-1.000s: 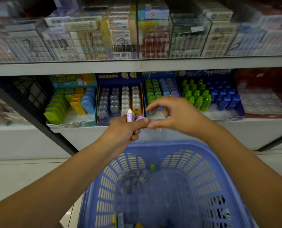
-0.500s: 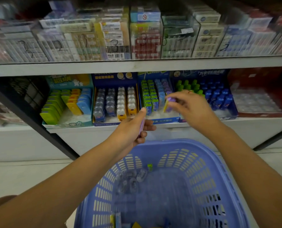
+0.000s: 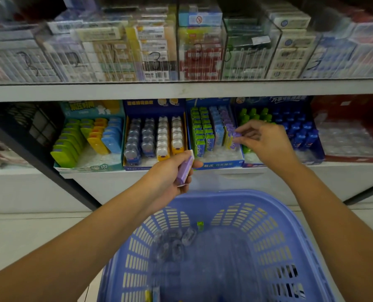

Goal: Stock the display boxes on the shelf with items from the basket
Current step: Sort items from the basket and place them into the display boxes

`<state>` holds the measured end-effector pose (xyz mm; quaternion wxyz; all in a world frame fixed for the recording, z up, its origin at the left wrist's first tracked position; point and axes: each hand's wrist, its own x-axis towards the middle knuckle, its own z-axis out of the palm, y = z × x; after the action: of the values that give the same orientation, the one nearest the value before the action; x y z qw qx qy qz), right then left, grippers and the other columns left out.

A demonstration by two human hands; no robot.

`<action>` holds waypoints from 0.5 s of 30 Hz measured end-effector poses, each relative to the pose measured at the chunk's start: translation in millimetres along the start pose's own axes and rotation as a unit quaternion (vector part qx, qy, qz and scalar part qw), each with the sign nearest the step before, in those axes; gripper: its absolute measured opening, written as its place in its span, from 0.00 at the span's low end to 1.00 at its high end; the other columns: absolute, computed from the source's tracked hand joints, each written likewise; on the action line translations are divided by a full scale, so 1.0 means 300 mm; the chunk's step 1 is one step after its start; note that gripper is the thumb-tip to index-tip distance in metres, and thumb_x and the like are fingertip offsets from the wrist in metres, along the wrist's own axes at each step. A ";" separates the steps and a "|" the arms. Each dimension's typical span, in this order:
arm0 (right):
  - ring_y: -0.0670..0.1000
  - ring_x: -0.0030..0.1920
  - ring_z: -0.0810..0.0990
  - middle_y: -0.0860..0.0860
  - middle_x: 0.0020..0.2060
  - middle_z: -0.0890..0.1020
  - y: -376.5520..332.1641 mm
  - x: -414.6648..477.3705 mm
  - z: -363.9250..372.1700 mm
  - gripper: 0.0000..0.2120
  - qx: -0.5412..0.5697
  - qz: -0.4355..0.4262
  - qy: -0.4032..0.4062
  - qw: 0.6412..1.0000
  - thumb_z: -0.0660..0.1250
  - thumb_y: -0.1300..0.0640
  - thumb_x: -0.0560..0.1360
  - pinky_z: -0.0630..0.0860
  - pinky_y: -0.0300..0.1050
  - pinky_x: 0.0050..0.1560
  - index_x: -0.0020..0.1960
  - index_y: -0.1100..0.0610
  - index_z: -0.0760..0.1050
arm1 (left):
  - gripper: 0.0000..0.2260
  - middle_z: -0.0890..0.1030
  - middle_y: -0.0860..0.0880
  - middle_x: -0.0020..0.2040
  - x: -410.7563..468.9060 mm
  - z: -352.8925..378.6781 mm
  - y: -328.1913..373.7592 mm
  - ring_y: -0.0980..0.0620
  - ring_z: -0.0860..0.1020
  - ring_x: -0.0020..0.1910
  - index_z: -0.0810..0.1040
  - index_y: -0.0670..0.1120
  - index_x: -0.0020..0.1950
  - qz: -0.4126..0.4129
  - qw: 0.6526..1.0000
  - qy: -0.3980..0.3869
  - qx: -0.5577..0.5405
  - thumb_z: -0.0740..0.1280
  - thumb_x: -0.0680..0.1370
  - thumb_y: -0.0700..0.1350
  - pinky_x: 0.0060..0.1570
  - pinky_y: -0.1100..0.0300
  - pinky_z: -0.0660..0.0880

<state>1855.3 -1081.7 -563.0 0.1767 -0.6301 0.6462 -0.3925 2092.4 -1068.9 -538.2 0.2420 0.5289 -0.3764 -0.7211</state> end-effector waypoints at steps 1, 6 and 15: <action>0.42 0.39 0.79 0.43 0.36 0.80 -0.004 0.006 -0.003 0.08 -0.002 0.001 -0.012 1.000 0.74 0.61 0.70 0.74 0.27 0.43 0.46 0.51 0.78 | 0.16 0.76 0.50 0.38 -0.002 -0.003 0.001 0.53 0.67 0.34 0.81 0.43 0.47 0.006 1.000 -0.002 0.019 0.59 0.81 0.52 0.33 0.62 0.64; 0.38 0.40 0.79 0.41 0.37 0.81 -0.006 0.031 -0.034 0.07 -0.014 0.013 -0.049 0.999 0.74 0.61 0.70 0.73 0.23 0.42 0.46 0.51 0.81 | 0.12 0.81 0.48 0.57 -0.005 -0.002 0.006 0.54 0.62 0.32 0.79 0.48 0.45 0.031 0.999 -0.018 0.036 0.59 0.81 0.50 0.30 0.63 0.59; 0.48 0.38 0.79 0.50 0.40 0.79 0.037 0.049 0.016 0.09 -0.080 0.021 -0.046 0.996 0.76 0.62 0.66 0.74 0.27 0.41 0.46 0.58 0.83 | 0.16 0.80 0.47 0.43 0.010 -0.008 -0.010 0.57 0.71 0.31 0.85 0.47 0.33 0.022 0.997 -0.058 -0.039 0.65 0.77 0.51 0.28 0.67 0.69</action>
<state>1849.1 -1098.1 -570.4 0.1634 -0.6463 0.6795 -0.3064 2093.8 -1069.8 -542.8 0.2561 0.4679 -0.3734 -0.7590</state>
